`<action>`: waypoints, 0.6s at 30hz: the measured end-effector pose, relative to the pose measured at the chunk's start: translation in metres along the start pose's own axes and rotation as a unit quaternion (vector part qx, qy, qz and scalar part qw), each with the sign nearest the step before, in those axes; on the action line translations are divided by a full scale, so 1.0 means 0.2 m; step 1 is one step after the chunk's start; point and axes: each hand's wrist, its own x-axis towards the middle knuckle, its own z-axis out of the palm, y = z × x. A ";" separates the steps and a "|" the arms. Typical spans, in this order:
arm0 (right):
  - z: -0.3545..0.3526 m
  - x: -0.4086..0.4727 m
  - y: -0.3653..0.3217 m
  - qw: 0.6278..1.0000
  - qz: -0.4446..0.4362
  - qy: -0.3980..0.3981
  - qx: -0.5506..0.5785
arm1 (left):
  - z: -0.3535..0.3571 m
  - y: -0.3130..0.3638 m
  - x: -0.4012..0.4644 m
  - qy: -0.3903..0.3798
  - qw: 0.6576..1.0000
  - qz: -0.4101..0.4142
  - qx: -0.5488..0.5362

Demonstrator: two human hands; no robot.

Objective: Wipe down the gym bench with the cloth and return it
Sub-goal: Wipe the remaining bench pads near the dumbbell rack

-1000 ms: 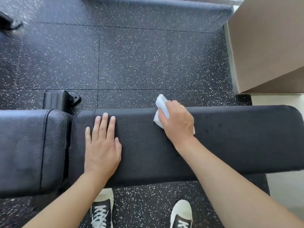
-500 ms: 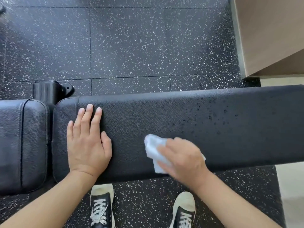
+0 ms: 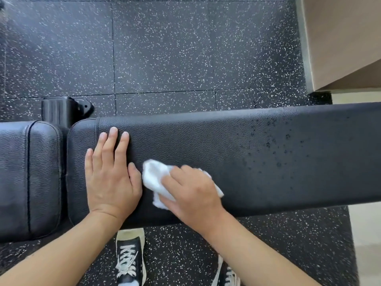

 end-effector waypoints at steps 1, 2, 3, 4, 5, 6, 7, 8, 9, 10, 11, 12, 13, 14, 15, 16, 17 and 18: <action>-0.07 -0.09 0.06 1.000 -0.017 -0.012 -0.011 | 0.00 0.01 0.00 -0.001 1.000 -0.001 -0.002; -0.13 -0.15 0.14 0.999 -0.027 -0.013 -0.027 | -0.01 0.01 0.00 -0.001 1.000 -0.001 -0.005; -0.18 -0.17 0.23 0.999 -0.028 -0.006 -0.042 | -0.01 0.02 0.00 -0.002 1.000 -0.003 -0.007; -0.22 -0.16 0.31 0.998 -0.021 0.008 -0.057 | -0.01 0.02 0.00 -0.003 1.000 -0.006 -0.007; -0.23 -0.12 0.38 0.997 0.000 0.027 -0.076 | -0.01 0.01 0.01 -0.004 1.000 -0.007 -0.007; -0.23 -0.05 0.43 0.993 0.037 0.053 -0.100 | -0.01 0.01 0.01 -0.007 1.000 -0.006 -0.007; -0.22 0.04 0.46 0.985 0.095 0.079 -0.117 | -0.01 0.01 0.01 -0.009 1.000 -0.006 -0.006; -0.19 0.14 0.47 0.975 0.160 0.099 -0.119 | -0.01 0.01 0.01 -0.012 1.000 -0.005 -0.005; -0.16 0.24 0.46 0.965 0.212 0.111 -0.111 | -0.02 0.01 0.00 -0.013 1.000 -0.005 -0.004; -0.12 0.34 0.43 0.958 0.240 0.117 -0.104 | -0.02 0.01 0.00 -0.012 1.000 -0.006 -0.004; -0.08 0.43 0.39 0.956 0.250 0.113 -0.101 | -0.02 0.01 0.00 -0.011 1.000 -0.007 -0.005; -0.04 0.50 0.34 0.958 0.247 0.109 -0.101 | -0.02 0.01 0.01 -0.009 1.000 -0.007 -0.006; 0.01 0.56 0.27 0.961 0.235 0.109 -0.098 | -0.01 0.01 0.01 -0.007 1.000 -0.007 -0.005; 0.04 0.59 0.20 0.966 0.217 0.110 -0.093 | -0.01 0.01 0.01 -0.005 1.000 -0.006 -0.004; 0.08 0.59 0.14 0.972 0.193 0.106 -0.085 | -0.01 0.00 0.01 -0.003 1.000 -0.005 -0.004; 0.10 0.55 0.08 0.979 0.162 0.099 -0.075 | 0.00 0.00 0.01 -0.001 1.000 -0.004 -0.005; 0.11 0.49 0.03 0.986 0.127 0.085 -0.063 | 0.00 0.00 0.01 0.001 1.000 -0.003 -0.006; 0.10 0.41 0.00 0.992 0.093 0.066 -0.053 | 0.00 0.01 0.00 0.003 1.000 -0.003 -0.006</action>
